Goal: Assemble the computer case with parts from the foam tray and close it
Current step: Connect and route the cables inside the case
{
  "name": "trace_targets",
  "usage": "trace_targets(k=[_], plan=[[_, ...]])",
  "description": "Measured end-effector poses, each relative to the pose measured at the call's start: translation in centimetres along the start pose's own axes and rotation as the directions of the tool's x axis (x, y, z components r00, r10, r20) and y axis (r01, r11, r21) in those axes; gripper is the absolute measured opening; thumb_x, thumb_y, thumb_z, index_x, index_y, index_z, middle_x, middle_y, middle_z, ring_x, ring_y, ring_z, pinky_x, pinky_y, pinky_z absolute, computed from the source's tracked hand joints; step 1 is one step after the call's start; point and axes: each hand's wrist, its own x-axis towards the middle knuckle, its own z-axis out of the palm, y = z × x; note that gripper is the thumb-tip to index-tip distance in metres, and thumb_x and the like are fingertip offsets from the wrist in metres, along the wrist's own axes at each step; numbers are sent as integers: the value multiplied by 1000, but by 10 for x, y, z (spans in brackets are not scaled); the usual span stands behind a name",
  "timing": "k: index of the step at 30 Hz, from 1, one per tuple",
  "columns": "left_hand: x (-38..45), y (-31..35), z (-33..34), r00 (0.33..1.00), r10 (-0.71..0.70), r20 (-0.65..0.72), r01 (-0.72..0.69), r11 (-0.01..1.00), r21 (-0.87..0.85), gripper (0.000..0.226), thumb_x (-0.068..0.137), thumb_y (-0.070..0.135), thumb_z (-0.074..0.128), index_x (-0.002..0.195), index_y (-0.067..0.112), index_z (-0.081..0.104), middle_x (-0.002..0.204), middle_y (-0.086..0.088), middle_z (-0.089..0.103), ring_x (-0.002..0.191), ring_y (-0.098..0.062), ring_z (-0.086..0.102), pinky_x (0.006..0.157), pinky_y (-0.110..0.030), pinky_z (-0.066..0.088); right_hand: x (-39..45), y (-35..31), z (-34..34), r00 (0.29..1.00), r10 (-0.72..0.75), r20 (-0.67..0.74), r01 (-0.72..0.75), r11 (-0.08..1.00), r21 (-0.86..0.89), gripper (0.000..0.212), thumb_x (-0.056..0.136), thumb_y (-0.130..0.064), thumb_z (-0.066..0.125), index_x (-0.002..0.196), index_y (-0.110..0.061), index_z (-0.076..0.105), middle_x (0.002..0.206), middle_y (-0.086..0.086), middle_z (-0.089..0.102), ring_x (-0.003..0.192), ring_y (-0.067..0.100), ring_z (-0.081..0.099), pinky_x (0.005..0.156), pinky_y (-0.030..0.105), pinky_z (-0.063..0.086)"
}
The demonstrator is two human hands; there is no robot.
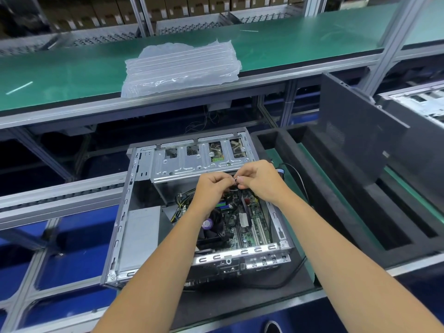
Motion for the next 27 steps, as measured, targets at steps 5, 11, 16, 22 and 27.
trace_targets(k=[5, 11, 16, 22, 27], plan=[[1, -1, -1, 999, -35, -2, 35, 999, -35, 16, 81, 7, 64, 70, 13, 74, 70, -6, 64, 62, -13, 49, 60, -25, 42, 0, 1, -1, 1000, -3, 13, 3, 1000, 19, 9, 90, 2, 66, 92, -2, 75, 83, 17, 74, 83, 29, 73, 83, 47, 59], [1, -3, 0, 999, -32, 29, 33, 999, -26, 17, 82, 10, 64, 69, 18, 73, 64, 6, 64, 53, -1, 47, 56, -14, 38, -1, 2, -1, 1000, -15, 5, 15, 999, 43, 11, 89, 2, 66, 88, -4, 75, 80, 14, 74, 79, 26, 72, 84, 46, 59], [1, -3, -1, 997, -20, 68, 22, 999, -39, 23, 83, 10, 65, 65, 23, 72, 63, 9, 66, 55, 3, 53, 57, -9, 40, -1, 4, -1, 1000, -8, 23, 7, 999, 53, 8, 88, 0, 69, 91, -2, 76, 81, 15, 74, 81, 29, 73, 83, 47, 60], [0, -4, -5, 992, -31, 119, 36, 999, -35, 19, 85, 13, 68, 67, 20, 71, 62, 7, 62, 57, -2, 50, 59, -13, 42, -1, 2, -5, 998, -1, 63, -2, 999, 54, 9, 86, -1, 71, 88, -7, 77, 82, 14, 75, 82, 28, 74, 84, 48, 59], [0, -3, -4, 995, -64, 81, 66, 998, -19, 19, 86, 11, 68, 69, 16, 72, 63, 0, 63, 59, -8, 54, 60, -22, 45, -3, -2, -7, 999, -7, 50, 4, 999, 43, 13, 88, -6, 71, 86, -17, 78, 85, 8, 76, 83, 19, 73, 86, 41, 59]])
